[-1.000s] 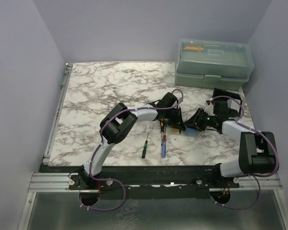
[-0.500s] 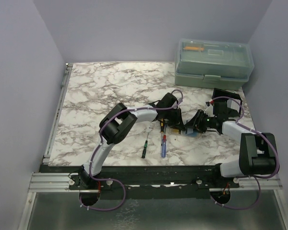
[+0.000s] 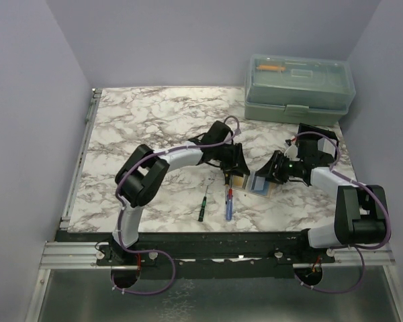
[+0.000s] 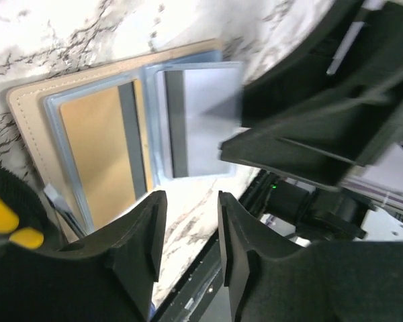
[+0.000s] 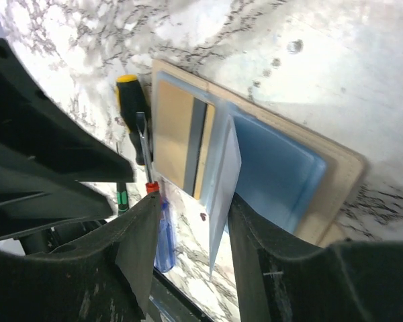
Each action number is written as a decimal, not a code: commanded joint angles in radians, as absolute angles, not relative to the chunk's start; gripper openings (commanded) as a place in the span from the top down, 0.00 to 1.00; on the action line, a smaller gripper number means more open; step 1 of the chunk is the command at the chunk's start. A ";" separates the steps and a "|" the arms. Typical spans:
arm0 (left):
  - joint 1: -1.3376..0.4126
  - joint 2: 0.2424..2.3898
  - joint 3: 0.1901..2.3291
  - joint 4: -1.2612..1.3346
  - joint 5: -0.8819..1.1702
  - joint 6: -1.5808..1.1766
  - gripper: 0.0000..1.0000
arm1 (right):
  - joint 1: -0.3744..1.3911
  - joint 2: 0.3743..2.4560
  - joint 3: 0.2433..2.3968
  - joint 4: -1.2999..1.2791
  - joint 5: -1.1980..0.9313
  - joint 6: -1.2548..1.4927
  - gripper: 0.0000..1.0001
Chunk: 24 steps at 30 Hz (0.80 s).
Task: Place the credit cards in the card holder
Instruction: Turn over the card slot in the card holder.
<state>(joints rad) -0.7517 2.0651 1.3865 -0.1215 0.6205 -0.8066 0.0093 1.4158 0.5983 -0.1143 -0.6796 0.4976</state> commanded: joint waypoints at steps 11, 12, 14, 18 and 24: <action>-0.603 1.796 1.319 -0.183 0.715 -0.717 0.51 | 0.178 1.472 0.700 -0.104 -0.714 0.652 0.49; -0.603 1.797 1.328 -0.194 0.726 -0.709 0.50 | 0.177 1.458 0.695 -0.139 -0.674 0.636 0.48; -0.603 1.797 1.336 -0.202 0.741 -0.702 0.49 | 0.171 1.434 0.668 -0.167 -0.634 0.631 0.47; -0.603 1.798 1.348 -0.213 0.760 -0.688 0.47 | 0.158 1.453 0.614 -0.194 -0.556 0.657 0.49; -0.603 1.784 1.391 -0.268 0.795 -0.651 0.43 | 0.076 1.431 0.596 -0.278 -0.349 0.656 0.49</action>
